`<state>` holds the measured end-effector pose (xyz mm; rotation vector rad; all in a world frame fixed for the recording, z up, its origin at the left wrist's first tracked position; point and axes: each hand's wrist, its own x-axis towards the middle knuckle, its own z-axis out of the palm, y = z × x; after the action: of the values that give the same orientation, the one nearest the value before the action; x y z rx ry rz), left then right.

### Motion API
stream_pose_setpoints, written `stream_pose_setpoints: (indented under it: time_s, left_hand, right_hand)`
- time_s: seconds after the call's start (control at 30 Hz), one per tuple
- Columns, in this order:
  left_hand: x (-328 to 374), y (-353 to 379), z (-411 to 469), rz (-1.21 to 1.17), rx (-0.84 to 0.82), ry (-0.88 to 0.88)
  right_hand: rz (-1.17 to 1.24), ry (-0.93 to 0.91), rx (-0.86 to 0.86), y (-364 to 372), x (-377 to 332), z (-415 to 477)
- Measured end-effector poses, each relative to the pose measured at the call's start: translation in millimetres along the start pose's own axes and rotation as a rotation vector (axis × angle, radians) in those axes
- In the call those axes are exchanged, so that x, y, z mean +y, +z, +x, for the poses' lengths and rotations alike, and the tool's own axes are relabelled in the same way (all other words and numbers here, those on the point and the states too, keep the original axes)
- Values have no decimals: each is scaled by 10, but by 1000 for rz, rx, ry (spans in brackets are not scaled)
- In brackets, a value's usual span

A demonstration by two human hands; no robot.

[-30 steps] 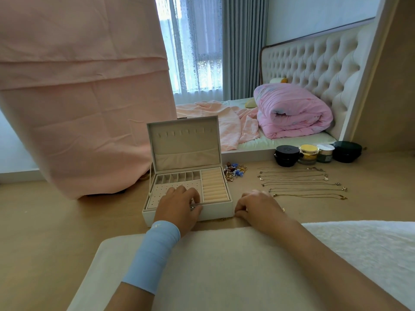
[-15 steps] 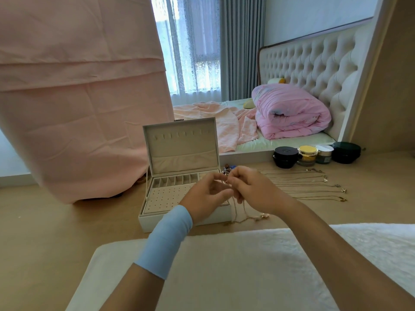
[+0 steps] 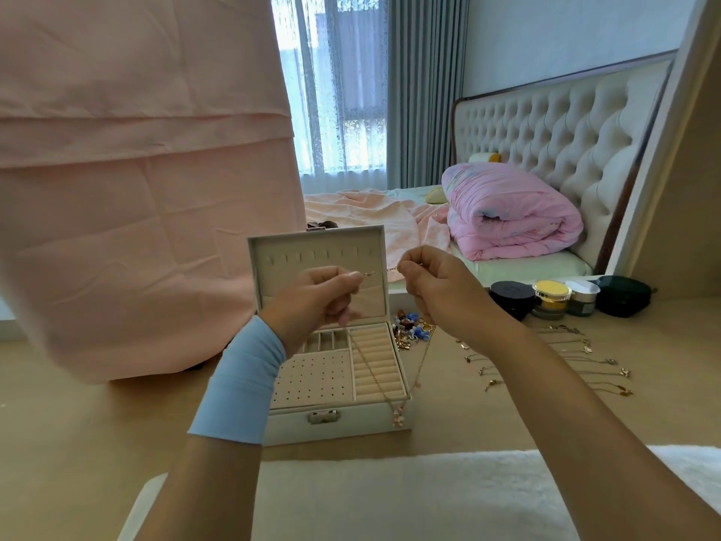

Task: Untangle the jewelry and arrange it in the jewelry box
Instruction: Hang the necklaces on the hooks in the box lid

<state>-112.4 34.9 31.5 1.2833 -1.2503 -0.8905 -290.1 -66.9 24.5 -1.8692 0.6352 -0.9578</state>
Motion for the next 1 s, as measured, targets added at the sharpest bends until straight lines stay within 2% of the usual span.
stream_pose_setpoints:
  time_s: [0.1, 0.23, 0.37, 0.47, 0.67, 0.8, 1.0]
  left_hand:
    - [66, -52, 109, -120, 38, 42]
    - [82, -136, 327, 17, 142, 112]
    - [-62, -191, 608, 300, 346, 162]
    - [-261, -175, 818, 457, 430, 144]
    - [-388, -154, 1124, 564, 604, 68]
    - [-402, -153, 1289, 572, 613, -6]
    - [-533, -131, 1321, 544, 571, -170]
  right_hand:
    - [-57, -28, -43, 52, -23, 75]
    - [-143, -54, -100, 100, -52, 176]
    - [-57, -12, 65, 157, 56, 436]
    - [-45, 10, 214, 244, 208, 647]
    - [-142, 14, 481, 409, 460, 1002]
    - [-207, -9, 595, 475, 500, 1166]
    - [-375, -10, 552, 574, 610, 1228]
